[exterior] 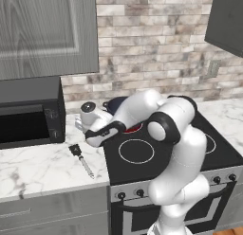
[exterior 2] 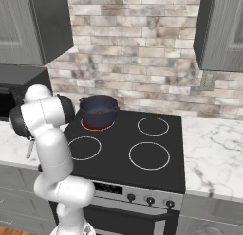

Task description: Put the mushroom and garlic in the pot. Retrieve the spatula and lightly stir the vegetables in the pot.

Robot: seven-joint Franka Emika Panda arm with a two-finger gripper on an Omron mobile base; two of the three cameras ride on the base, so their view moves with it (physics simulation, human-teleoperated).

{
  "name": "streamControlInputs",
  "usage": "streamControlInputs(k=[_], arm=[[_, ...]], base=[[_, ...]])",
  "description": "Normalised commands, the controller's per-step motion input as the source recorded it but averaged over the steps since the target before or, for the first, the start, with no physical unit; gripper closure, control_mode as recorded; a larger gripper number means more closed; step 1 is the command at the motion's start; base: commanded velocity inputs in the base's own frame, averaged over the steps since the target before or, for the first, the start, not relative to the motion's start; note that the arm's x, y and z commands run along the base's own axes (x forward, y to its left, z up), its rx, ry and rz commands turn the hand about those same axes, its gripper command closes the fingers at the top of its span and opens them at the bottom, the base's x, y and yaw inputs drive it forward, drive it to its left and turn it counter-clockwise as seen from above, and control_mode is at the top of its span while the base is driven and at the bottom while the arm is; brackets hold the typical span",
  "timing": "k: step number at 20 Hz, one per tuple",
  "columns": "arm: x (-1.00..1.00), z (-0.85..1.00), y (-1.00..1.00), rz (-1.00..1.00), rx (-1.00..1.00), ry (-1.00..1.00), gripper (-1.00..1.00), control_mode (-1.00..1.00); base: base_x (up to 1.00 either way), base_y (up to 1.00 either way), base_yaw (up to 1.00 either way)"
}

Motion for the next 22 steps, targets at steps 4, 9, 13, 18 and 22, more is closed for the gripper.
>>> streamControlInputs(k=[4, 9, 13, 18, 22], arm=[[0.23, -0.11, 0.0, 0.0, 0.0, 0.01, -1.0, -1.0], [0.21, -0.12, 0.0, 0.0, 0.0, 0.05, -1.0, -1.0], [0.2, -0.16, 0.0, 0.0, 0.0, 0.08, -1.0, -1.0], [0.19, -0.15, 0.01, 0.0, 0.0, 0.09, -1.0, -1.0], [0.2, -0.11, 0.01, 0.0, 0.0, 0.03, -1.0, -1.0]], base=[[0.0, 0.0, 0.0], [0.0, 0.0, 0.0], [0.0, 0.0, 0.0], [0.0, 0.0, 0.0], [0.0, 0.0, 0.0]])
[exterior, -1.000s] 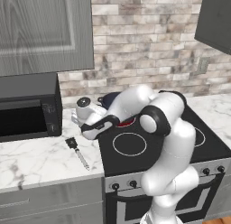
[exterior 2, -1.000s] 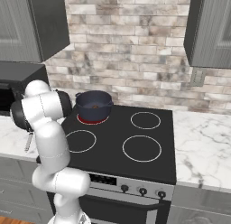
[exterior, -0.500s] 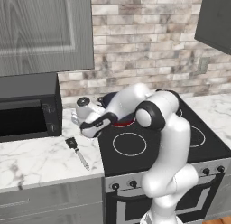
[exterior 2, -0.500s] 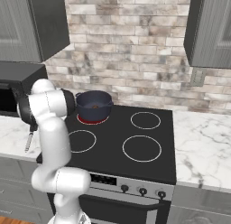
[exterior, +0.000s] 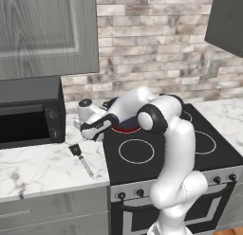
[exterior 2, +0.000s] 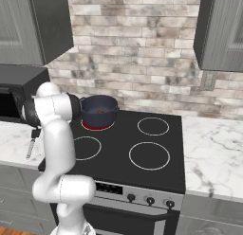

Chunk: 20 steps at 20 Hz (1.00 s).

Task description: Put the mushroom and garlic in the pot. Retrieve the spatula and lightly stir the vegetables in the pot.

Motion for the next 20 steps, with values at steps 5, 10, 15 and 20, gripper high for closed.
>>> streamControlInputs(k=[5, 10, 15, 20], arm=[[0.11, -0.21, 0.03, 0.0, 0.0, 0.01, -1.0, -1.0], [0.02, -0.34, 0.0, 0.0, 0.0, 0.01, -1.0, -1.0], [0.0, -0.26, 0.01, 0.0, 0.0, 0.0, 1.0, -1.0], [-0.02, -0.02, -0.06, 0.0, 0.0, 0.0, 1.0, -1.0]], base=[[0.0, 0.0, 0.0], [0.0, 0.0, 0.0], [0.0, 0.0, 0.0], [0.0, 0.0, 0.0]])
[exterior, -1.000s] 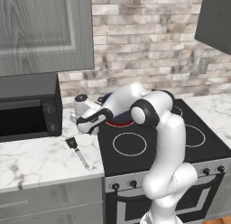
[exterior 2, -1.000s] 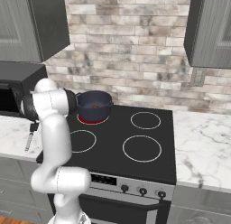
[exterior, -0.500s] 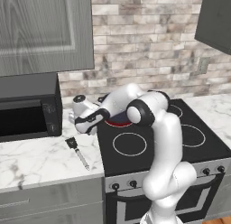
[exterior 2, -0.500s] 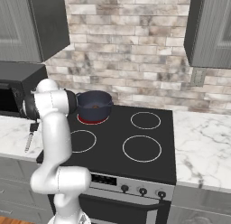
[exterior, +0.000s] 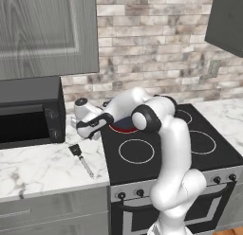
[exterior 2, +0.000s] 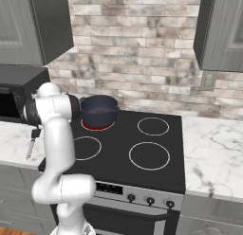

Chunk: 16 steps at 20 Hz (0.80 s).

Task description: Put the mushroom and garlic in the pot. Retrieve the spatula and lightly stir the vegetables in the pot.

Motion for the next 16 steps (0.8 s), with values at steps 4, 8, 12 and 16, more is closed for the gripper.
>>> streamControlInputs(k=[4, 8, 12, 16], arm=[[-0.18, 0.02, -0.23, 0.0, 0.0, 0.0, 1.0, -1.0], [-0.3, 0.28, -0.29, 0.0, 0.0, 0.01, 1.0, -1.0], [-0.42, 0.32, -0.4, 0.0, 0.0, 0.0, 1.0, -1.0], [-0.52, 0.34, -0.49, 0.0, 0.0, 0.0, 1.0, -1.0]], base=[[0.0, 0.0, 0.0], [0.0, 0.0, 0.0], [0.0, 0.0, 0.0], [0.0, 0.0, 0.0]])
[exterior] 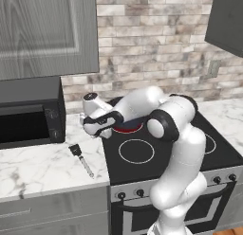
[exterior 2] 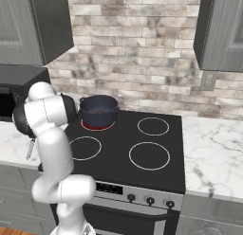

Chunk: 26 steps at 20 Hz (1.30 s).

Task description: Put the mushroom and garlic in the pot. Retrieve the spatula and lightly stir the vegetables in the pot.

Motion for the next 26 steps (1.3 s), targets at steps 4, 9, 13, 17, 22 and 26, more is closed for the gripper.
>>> streamControlInputs(k=[4, 9, 13, 17, 22, 26], arm=[[-0.5, 0.37, -0.55, 0.0, 0.0, 0.0, 1.0, -1.0], [-0.45, 0.41, -0.55, 0.0, 0.0, -0.04, 1.0, -1.0], [-0.43, 0.53, -0.48, 0.05, 0.0, 0.0, 1.0, -1.0], [-0.44, 0.52, -0.55, 0.09, 0.0, 0.0, 1.0, -1.0], [-0.32, 0.57, -0.55, 0.11, 0.0, 0.0, 1.0, -1.0], [-0.29, 0.62, -0.57, 0.14, 0.0, 0.0, 1.0, -1.0]], base=[[0.0, 0.0, 0.0], [0.0, 0.0, 0.0], [0.0, 0.0, 0.0], [0.0, 0.0, 0.0], [0.0, 0.0, 0.0], [0.0, 0.0, 0.0]])
